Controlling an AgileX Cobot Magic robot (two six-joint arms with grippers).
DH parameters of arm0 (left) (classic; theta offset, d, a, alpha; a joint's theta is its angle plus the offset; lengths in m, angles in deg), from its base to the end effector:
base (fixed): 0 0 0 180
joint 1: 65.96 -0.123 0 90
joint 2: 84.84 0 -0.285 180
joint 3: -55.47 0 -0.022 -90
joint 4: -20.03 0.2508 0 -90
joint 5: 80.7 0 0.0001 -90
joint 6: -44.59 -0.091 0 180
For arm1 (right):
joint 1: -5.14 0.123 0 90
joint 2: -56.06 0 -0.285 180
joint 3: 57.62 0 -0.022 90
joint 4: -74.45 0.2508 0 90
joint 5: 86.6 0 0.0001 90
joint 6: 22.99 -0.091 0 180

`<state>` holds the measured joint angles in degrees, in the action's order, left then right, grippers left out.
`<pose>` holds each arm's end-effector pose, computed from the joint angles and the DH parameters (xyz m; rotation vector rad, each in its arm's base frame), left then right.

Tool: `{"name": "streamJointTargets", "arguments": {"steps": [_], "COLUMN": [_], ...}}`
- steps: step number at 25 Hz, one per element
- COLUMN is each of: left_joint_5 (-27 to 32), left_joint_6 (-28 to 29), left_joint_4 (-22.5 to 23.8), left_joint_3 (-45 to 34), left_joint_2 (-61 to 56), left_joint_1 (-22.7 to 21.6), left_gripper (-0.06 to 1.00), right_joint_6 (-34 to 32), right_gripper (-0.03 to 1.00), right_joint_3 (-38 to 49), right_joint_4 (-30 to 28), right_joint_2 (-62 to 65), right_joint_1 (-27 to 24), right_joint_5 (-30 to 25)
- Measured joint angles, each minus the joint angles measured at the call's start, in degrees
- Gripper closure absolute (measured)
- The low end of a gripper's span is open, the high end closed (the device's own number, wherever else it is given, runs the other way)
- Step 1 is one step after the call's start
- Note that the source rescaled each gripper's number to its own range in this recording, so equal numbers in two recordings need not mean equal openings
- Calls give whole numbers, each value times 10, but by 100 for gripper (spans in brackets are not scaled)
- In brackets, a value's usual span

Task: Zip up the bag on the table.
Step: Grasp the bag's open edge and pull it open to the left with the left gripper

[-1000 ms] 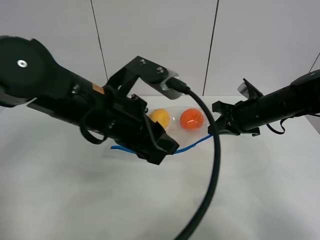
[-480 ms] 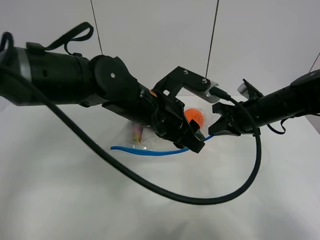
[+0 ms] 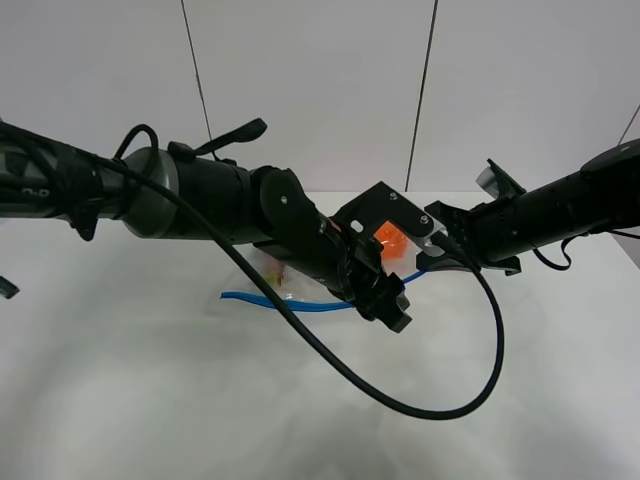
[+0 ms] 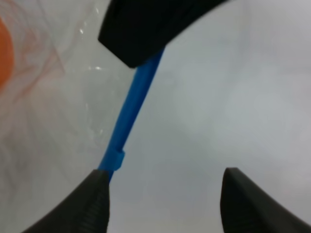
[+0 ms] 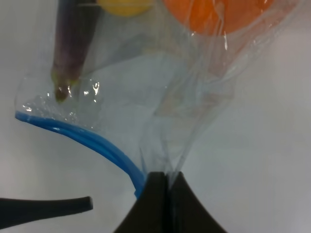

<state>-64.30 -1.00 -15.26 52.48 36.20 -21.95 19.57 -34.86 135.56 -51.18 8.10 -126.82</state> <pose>0.2972 -0.3078 0.1788 1.2015 2.1202 -0.4575 0.3225 0.0683 0.1844 -0.0031 2.6122 0.8820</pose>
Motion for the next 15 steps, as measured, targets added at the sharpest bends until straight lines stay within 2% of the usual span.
{"name": "streamJointTargets", "arguments": {"steps": [6,15], "left_joint_5": [-53,-73], "left_joint_6": [-24,-52], "left_joint_4": [0,0], "left_joint_3": [0,1], "left_joint_2": [2,24], "left_joint_1": [0,0], "left_gripper": [-6,-6], "right_joint_6": [-2,-5], "right_gripper": [96,96], "right_joint_3": [-16,-28], "right_joint_4": [8,11], "right_joint_2": [0,22], "right_joint_1": [0,0], "right_joint_5": [-27,-32]}}
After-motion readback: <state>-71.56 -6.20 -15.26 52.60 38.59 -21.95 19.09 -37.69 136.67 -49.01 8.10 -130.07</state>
